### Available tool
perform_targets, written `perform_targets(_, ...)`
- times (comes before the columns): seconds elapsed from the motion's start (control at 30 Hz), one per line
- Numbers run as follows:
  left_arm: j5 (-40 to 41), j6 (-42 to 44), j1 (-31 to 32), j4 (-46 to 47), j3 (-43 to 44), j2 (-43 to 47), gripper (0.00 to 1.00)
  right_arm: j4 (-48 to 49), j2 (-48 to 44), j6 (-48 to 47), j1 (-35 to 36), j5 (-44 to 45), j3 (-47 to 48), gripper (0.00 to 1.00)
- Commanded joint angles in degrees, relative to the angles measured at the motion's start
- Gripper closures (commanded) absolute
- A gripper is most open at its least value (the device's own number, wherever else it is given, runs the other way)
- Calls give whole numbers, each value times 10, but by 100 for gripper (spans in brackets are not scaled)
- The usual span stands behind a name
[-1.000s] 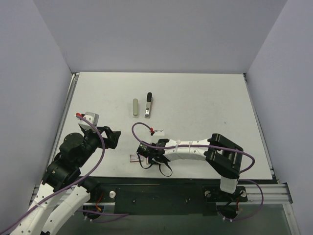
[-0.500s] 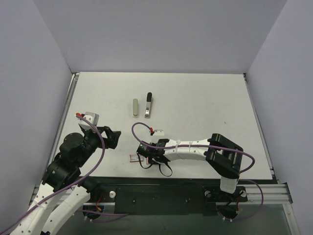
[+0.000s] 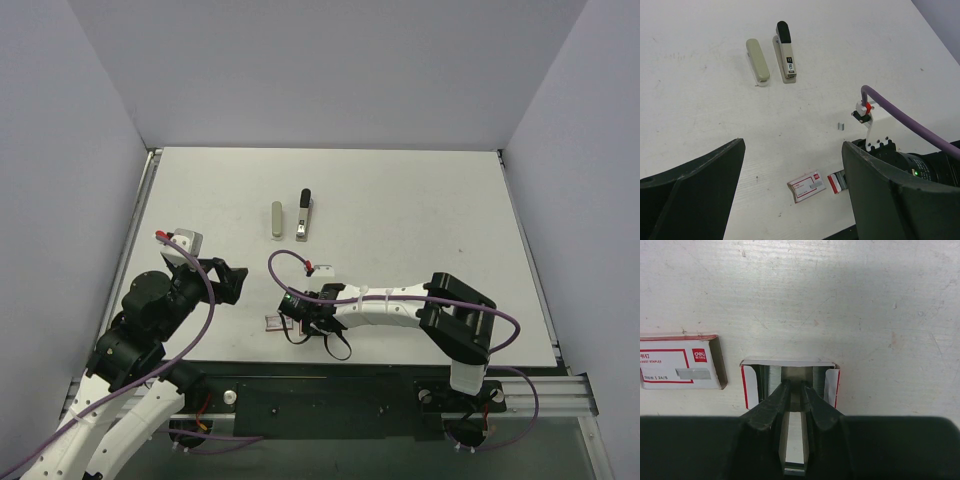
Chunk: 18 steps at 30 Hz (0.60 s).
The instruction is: Unload the staples from the stapler
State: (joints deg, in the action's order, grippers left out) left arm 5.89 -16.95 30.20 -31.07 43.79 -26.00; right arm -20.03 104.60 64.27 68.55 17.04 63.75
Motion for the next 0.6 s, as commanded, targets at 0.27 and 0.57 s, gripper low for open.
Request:
perform_targets(0.27,-5,-1,-4,28,2,-1,11,-21,3,-4,0,5,14,90)
perform_targets(0.57,-5,0,-4,27,2,-1,11,-22,-17,-3,4,19,9,100)
